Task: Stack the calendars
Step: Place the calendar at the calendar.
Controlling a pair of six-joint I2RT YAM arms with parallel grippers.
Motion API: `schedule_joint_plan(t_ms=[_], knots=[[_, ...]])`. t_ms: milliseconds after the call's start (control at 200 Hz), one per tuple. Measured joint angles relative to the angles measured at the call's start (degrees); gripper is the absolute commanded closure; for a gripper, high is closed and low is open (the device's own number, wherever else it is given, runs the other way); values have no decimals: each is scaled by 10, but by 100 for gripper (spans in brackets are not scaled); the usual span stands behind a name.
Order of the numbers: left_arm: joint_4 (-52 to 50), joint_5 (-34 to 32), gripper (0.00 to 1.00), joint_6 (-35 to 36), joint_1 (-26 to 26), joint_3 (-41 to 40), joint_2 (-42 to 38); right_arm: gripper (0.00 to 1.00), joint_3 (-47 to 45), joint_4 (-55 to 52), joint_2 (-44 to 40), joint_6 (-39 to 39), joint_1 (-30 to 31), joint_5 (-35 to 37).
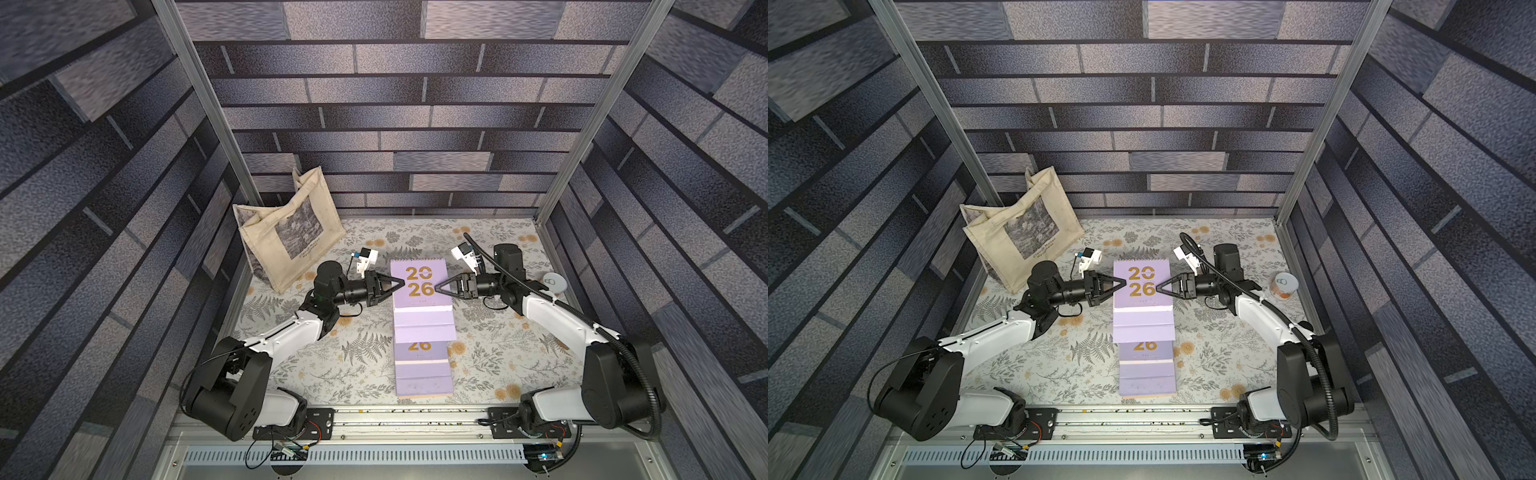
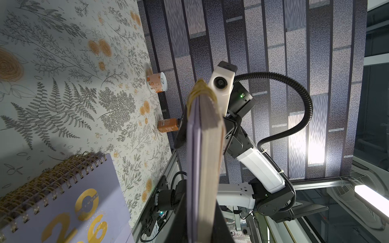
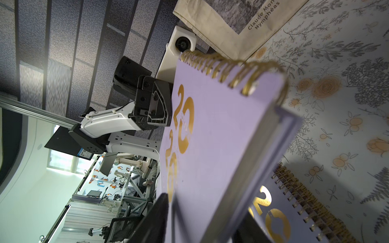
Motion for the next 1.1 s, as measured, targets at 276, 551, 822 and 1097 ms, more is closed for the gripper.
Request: schedule_joint_plan(t_ms=[276,551,822,1097], knots=[[5,3,100,40,0,0,4,100,6,9,4,42,0,-31],[-46,12,58,82,19,2,4,100,5,17,9,48,11,-21],[-179,28,48,144,96,18,-27,100,-32,22,0,62,21,26],[-253,42,50,187,136,34,-49,100,-93,8,-38,92,26,45]])
